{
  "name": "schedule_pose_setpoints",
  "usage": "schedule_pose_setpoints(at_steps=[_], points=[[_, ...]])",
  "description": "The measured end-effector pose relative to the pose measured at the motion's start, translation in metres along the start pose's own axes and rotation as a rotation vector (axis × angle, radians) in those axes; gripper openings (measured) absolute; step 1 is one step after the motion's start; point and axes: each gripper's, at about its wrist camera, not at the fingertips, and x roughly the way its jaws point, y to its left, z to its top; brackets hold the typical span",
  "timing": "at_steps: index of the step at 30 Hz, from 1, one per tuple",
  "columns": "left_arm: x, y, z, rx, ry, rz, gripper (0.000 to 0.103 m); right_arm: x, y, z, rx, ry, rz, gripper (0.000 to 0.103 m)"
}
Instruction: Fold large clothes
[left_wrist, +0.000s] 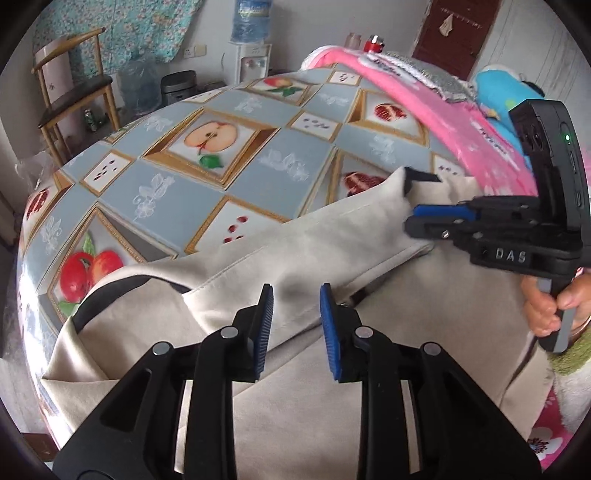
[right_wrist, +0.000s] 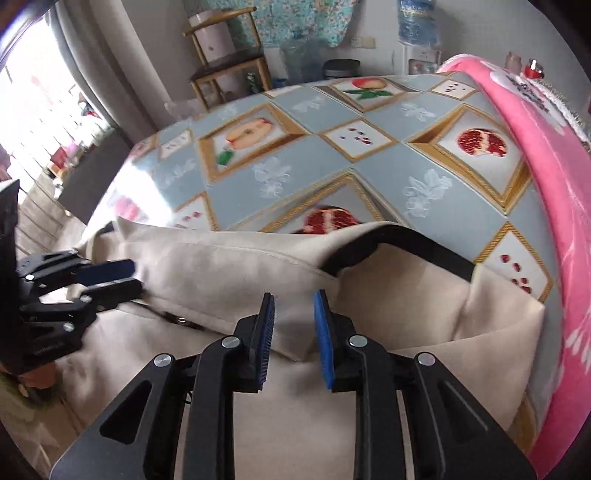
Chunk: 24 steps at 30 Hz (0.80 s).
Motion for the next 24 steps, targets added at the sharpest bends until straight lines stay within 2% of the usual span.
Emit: schedule_pose_setpoints(at_steps=[3,6,7,8,9,11,15,17,19,20,24], points=[[0.009,-0.011,0.004,0.019,0.013,0.020,0.027,0.000,0.017,0.002,-0.030,-0.020,0.036,0.031],[0.028,-0.012,0.002,0.005,0.066,0.070,0.031,0.019,0.028,-0.001,-0.049,0.036,0.014,0.034],[0.029,-0.012,0.001,0.005,0.053,0.075,0.031,0.030,0.030,-0.003,-0.064,0.056,-0.026,0.035],[0.029,-0.013,0.000,0.009,0.050,0.083,0.031,0.029,0.035,-0.005,-0.096,0.020,-0.052,0.036],[0.027,-0.014,-0.001,0.006,0.052,0.093,0.031,0.029,0.040,-0.006,-0.124,0.026,-0.085,0.036],[0.021,-0.013,-0.003,-0.011,0.058,0.110,0.031,0.023,0.042,-0.006,-0.109,0.046,-0.115,0.038],[-0.020,-0.004,-0.015,-0.057,0.031,0.147,0.031,-0.027,0.049,-0.020,-0.115,-0.003,-0.136,0.041],[-0.052,0.001,-0.028,-0.076,0.012,0.151,0.032,-0.064,0.055,-0.036,-0.135,-0.046,-0.138,0.058],[-0.092,0.007,-0.050,-0.093,-0.021,0.171,0.036,-0.096,0.060,-0.055,-0.149,-0.091,-0.133,0.070],[-0.111,0.010,-0.063,-0.103,-0.042,0.176,0.040,-0.111,0.063,-0.068,-0.152,-0.110,-0.117,0.072],[-0.173,0.019,-0.126,-0.183,-0.114,0.203,0.045,-0.145,0.073,-0.122,-0.122,-0.134,-0.038,0.075]])
